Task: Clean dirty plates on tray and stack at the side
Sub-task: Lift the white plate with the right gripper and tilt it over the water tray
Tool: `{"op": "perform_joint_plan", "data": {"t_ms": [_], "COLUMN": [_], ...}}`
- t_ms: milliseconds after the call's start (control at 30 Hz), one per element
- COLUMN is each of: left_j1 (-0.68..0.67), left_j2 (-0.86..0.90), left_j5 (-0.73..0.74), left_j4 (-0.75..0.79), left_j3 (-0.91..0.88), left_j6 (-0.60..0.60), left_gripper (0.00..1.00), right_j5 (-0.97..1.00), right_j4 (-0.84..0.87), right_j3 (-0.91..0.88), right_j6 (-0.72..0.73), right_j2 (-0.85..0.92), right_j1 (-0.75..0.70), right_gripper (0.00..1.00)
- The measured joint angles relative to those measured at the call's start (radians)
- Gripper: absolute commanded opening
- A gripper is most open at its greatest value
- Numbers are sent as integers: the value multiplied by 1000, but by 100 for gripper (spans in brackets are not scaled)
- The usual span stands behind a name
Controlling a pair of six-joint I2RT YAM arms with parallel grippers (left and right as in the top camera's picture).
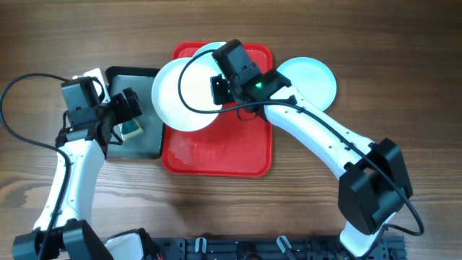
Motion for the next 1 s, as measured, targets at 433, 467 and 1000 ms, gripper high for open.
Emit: {"op": "perform_joint_plan", "data": {"t_ms": [433,467,1000], "left_j1": [0,0,0], "left_j2": [-234,-278,-581], "left_j5": [41,42,48], "left_j4": [-25,-24,-37], "left_j3": [0,0,0], "left_j6": [0,0,0], "left_gripper": [100,100,100], "right_j5": [7,6,-32], "right_j4": [83,91,456], "right_j3": [0,0,0], "right_j6": [3,4,56], "right_j2": [0,0,137], "right_j1": [1,1,87], "right_gripper": [4,4,4]}}
